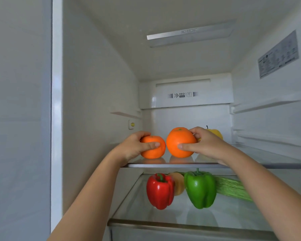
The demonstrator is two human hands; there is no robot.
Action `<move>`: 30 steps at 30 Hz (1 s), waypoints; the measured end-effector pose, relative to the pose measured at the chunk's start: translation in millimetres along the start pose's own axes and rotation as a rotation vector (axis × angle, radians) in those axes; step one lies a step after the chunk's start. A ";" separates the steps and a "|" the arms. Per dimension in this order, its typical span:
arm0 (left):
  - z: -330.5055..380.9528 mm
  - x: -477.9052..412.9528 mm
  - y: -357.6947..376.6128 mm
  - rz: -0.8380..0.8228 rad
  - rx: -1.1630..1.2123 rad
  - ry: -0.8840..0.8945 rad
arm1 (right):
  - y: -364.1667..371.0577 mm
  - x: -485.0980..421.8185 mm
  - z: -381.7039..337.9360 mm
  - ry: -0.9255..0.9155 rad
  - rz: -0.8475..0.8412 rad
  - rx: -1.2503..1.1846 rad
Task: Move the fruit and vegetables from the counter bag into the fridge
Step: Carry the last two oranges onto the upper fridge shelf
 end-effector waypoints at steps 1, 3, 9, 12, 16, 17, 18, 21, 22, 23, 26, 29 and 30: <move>-1.2 -0.4 0.4 -0.003 0.006 -0.001 | 0.8 -0.4 0.7 -0.001 -0.005 -0.002; -4.2 -2.2 1.2 -0.004 0.008 -0.006 | 3.6 -1.6 1.4 -0.017 -0.011 0.021; -7.3 -3.8 3.7 -0.024 -0.022 -0.012 | 5.5 -2.2 3.3 -0.002 -0.011 0.047; -7.0 -3.8 3.6 -0.016 -0.020 -0.003 | 5.9 -1.1 3.7 -0.003 -0.018 0.075; -7.9 -4.4 2.4 -0.004 -0.020 0.009 | 4.6 -1.7 4.0 -0.006 -0.004 0.056; -8.4 -4.6 2.4 -0.004 -0.021 0.010 | 4.3 -1.3 3.5 -0.010 -0.003 0.058; -8.3 -4.5 2.4 -0.006 -0.024 0.015 | 4.3 -1.2 3.9 -0.010 -0.004 0.059; -6.7 -4.3 2.3 0.000 -0.033 0.031 | 2.9 -1.9 5.0 -0.016 0.009 0.053; -6.2 -3.9 2.1 0.003 -0.035 0.036 | 2.2 -2.1 5.0 -0.020 0.015 0.055; -5.8 -3.5 2.1 0.006 -0.041 0.042 | 1.7 -2.0 4.9 -0.023 0.018 0.060; -2.3 -1.4 0.5 0.033 -0.101 0.083 | 0.3 0.5 3.7 -0.035 0.020 0.105; 2.5 2.2 -4.0 0.091 -0.156 0.128 | -5.8 4.8 -3.3 -0.087 0.068 0.163; 3.9 4.7 -5.6 0.108 -0.175 0.139 | -8.1 6.1 -5.4 -0.103 0.089 0.182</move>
Point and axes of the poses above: each hand's wrist, its own x-axis away from the middle knuckle, its own y-axis out of the palm, z = x × y, the point moved 10 cm from there along -x, towards the middle knuckle, and after that the axes turned 14 degrees about z, right-handed, at the moved point
